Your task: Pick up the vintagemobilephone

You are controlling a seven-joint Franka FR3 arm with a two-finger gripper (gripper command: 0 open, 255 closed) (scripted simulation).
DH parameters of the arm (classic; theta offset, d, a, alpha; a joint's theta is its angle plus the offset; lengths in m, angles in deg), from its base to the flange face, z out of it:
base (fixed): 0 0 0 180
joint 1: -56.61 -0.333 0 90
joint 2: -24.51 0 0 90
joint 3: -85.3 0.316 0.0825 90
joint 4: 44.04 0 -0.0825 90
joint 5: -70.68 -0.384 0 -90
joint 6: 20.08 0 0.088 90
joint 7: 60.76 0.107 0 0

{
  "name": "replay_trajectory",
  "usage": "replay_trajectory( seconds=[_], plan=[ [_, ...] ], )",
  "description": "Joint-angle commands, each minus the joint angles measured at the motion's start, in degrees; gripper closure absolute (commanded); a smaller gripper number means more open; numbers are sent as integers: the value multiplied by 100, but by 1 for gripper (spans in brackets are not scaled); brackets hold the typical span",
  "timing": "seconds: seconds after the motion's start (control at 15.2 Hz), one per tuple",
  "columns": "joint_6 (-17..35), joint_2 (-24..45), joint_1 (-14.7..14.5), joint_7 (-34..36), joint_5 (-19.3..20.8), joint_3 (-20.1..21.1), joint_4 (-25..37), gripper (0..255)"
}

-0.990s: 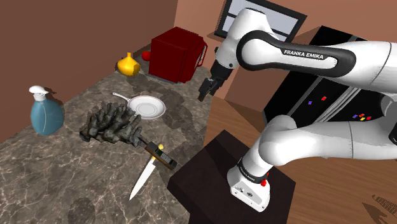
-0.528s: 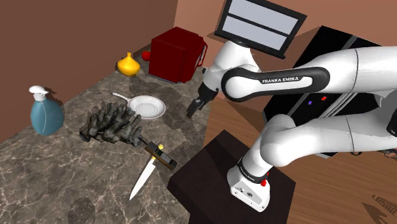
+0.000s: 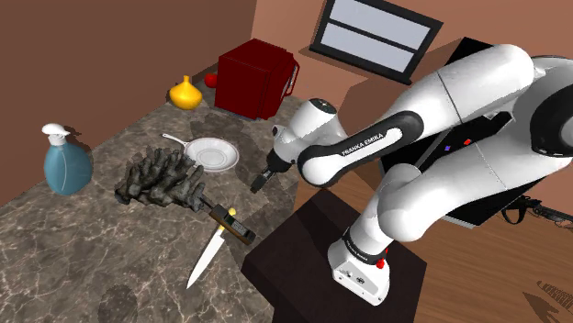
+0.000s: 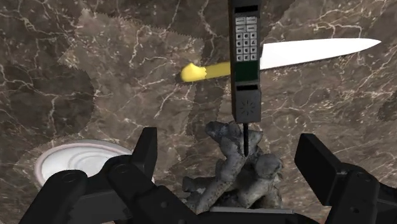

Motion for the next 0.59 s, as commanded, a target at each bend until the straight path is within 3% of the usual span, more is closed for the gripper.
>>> replay_trajectory(
  seconds=[0.0, 0.13, 0.2, 0.26, 0.33, 0.4, 0.46, 0.53],
  plan=[
    [959, 830, -100, 17, -48, 134, 28, 0],
    [1758, 1588, -67, 35, 4, 290, 105, 0],
    [2143, 1974, 139, 88, 94, 534, 165, 0],
    [2508, 2363, 1044, -218, -296, 1602, 260, 0],
    [2868, 2841, 390, -1630, -2060, 1434, 490, 0],
    [3254, 3288, 864, -1960, -2354, 2005, 637, 0],
    [3596, 3665, 551, -1766, -2014, 1647, 724, 0],
    [3924, 4058, 487, -1812, -1955, 1596, 855, 0]
  ],
)
